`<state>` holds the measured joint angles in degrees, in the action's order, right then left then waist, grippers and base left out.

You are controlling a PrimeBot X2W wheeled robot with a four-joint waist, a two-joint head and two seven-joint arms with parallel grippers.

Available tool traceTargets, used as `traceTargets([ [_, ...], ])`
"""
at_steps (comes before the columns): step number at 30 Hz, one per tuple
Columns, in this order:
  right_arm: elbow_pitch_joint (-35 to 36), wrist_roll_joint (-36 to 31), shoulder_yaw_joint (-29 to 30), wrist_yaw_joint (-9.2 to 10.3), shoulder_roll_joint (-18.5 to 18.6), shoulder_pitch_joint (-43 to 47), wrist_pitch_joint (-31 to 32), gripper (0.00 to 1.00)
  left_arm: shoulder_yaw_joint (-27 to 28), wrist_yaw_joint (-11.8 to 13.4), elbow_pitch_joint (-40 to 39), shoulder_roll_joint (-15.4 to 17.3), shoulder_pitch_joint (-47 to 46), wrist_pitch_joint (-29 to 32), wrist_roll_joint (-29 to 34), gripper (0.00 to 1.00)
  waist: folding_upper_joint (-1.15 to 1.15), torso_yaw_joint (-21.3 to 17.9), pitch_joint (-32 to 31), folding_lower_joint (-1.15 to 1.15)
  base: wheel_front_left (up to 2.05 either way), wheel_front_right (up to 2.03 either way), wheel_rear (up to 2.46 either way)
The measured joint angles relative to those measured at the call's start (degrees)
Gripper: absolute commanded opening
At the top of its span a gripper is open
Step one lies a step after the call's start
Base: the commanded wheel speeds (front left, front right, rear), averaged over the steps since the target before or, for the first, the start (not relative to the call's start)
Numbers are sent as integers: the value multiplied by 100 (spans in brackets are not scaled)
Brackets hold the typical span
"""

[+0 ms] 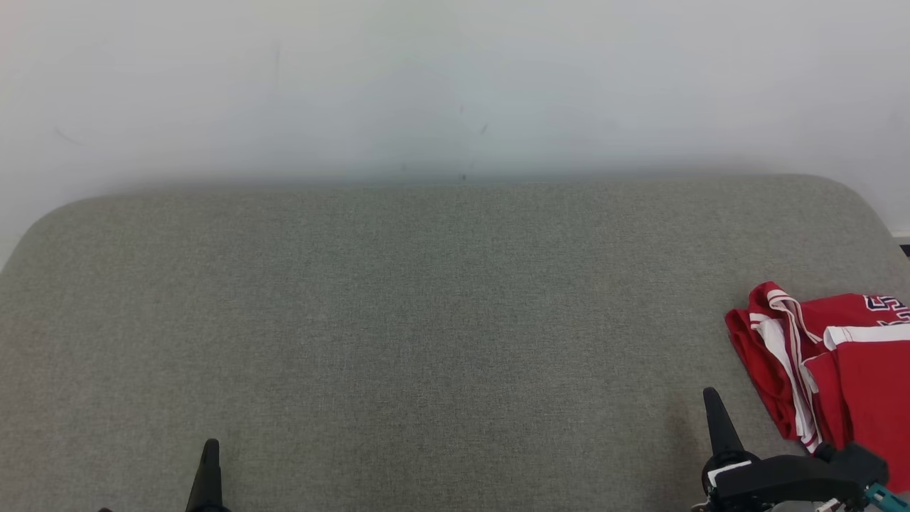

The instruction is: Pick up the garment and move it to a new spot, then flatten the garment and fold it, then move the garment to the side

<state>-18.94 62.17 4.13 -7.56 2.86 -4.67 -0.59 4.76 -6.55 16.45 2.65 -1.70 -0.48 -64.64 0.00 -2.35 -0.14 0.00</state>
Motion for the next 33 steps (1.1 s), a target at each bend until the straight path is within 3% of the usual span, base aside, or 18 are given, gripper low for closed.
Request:
traceTargets([
  [33,297,1779,142,1,1,-97,419,0,105,-51,-126,4,-255,411,-1652,0,0,126,17,0,0,0,0],
])
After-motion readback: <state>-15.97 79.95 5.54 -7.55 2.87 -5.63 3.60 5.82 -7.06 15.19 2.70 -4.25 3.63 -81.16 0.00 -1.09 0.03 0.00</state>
